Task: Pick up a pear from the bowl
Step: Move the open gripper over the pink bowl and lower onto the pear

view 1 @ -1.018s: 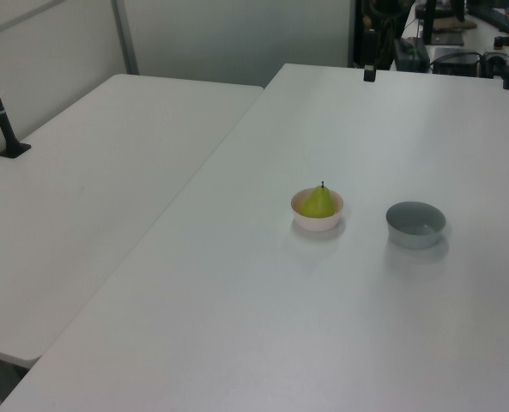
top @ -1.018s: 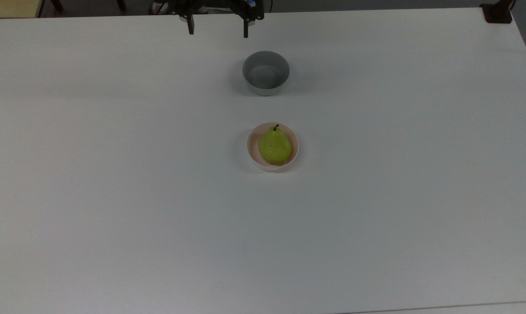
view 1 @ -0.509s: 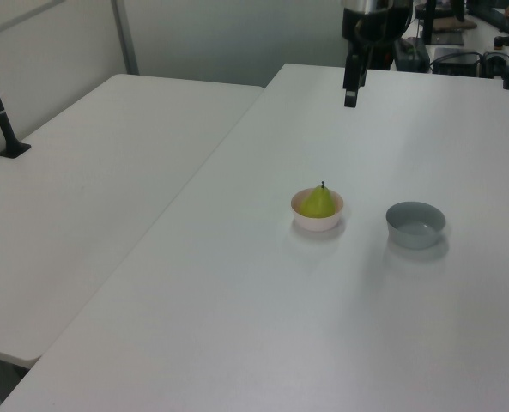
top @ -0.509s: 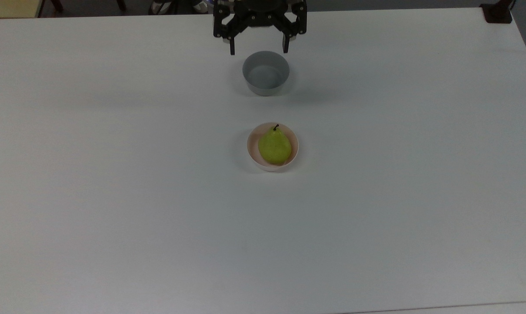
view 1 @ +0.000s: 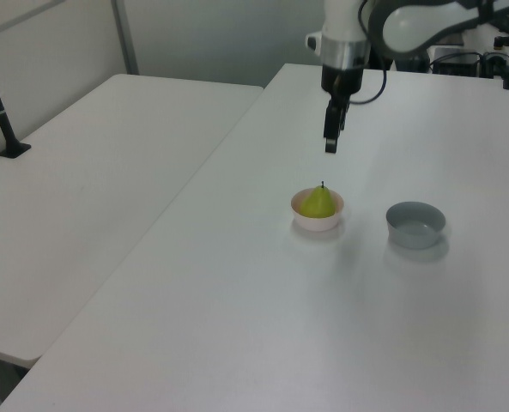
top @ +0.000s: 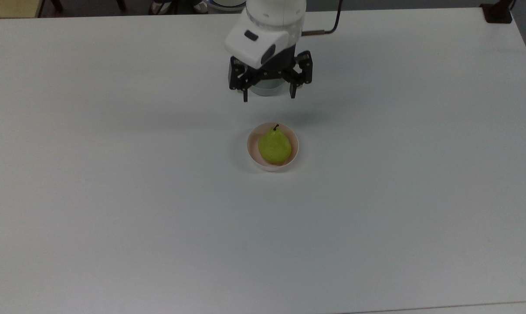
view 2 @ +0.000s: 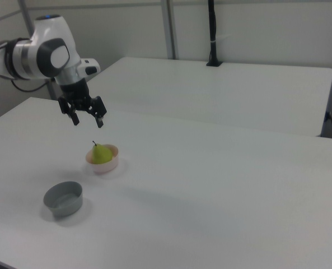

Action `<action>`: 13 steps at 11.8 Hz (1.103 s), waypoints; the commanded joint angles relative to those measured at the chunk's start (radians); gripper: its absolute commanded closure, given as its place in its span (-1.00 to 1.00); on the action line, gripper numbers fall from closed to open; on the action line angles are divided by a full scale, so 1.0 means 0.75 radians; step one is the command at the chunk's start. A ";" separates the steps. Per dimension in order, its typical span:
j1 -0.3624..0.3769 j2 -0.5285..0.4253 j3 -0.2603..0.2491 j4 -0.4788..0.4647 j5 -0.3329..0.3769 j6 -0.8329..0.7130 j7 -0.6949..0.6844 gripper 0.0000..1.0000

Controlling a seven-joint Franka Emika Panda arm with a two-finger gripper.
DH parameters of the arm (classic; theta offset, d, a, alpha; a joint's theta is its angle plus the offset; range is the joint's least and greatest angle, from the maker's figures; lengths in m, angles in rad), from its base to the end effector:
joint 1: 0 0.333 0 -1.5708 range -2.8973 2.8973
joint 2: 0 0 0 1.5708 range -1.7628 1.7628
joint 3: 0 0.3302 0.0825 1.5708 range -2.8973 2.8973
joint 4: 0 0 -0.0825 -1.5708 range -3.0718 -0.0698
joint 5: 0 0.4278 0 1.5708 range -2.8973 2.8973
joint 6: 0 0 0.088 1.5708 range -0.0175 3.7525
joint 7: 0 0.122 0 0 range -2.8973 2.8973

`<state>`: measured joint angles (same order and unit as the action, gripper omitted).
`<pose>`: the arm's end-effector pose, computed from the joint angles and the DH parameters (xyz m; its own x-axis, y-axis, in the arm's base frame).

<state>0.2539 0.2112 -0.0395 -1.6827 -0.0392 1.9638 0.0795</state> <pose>0.6628 0.1429 0.4656 0.9859 0.1503 0.0730 0.1477 -0.9882 0.0398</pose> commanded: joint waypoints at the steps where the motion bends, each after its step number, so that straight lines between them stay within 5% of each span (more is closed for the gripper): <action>1: 0.009 0.090 0.010 -0.010 0.003 0.091 -0.034 -1.00; 9: 0.036 0.254 0.008 -0.004 -0.072 0.194 -0.014 -1.00; 13: 0.036 0.297 0.008 -0.008 -0.101 0.241 -0.012 -0.84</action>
<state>0.2767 0.4208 -0.0286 -1.6838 -0.1032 2.1099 0.0796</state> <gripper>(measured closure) 0.026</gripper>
